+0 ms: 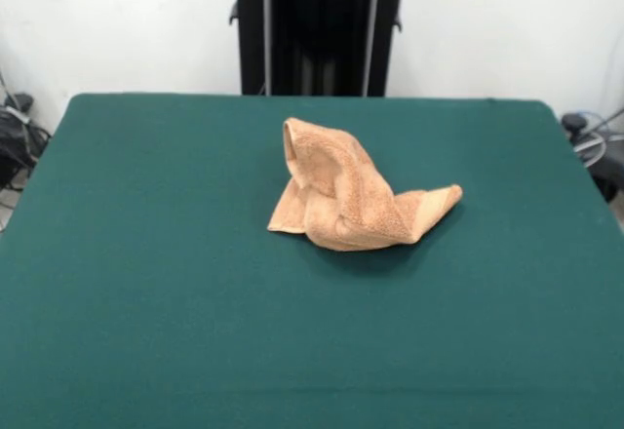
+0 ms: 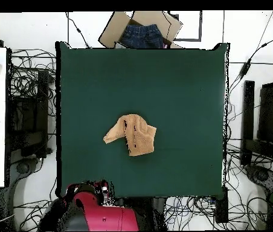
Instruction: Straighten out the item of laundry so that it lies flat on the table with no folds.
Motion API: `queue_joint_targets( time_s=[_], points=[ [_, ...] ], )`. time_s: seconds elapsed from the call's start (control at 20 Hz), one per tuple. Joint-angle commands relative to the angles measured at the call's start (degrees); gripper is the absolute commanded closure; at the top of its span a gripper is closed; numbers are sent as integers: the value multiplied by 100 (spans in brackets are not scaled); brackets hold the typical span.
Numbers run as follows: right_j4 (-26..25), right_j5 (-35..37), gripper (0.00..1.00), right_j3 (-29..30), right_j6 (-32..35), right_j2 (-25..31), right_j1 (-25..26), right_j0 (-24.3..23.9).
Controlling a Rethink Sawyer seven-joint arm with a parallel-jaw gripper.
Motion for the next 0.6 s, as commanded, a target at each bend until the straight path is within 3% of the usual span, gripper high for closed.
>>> queue_joint_targets(
  time_s=[0.05,0.25,0.4,0.6],
  points=[
    [59,491,0,131,913,-89,69,-83],
    [299,-1191,0,778,626,332,674,-567],
    [53,-1762,0,810,772,446,1031,-701],
    [212,-2193,0,1052,727,855,1323,-1017]
  ],
)
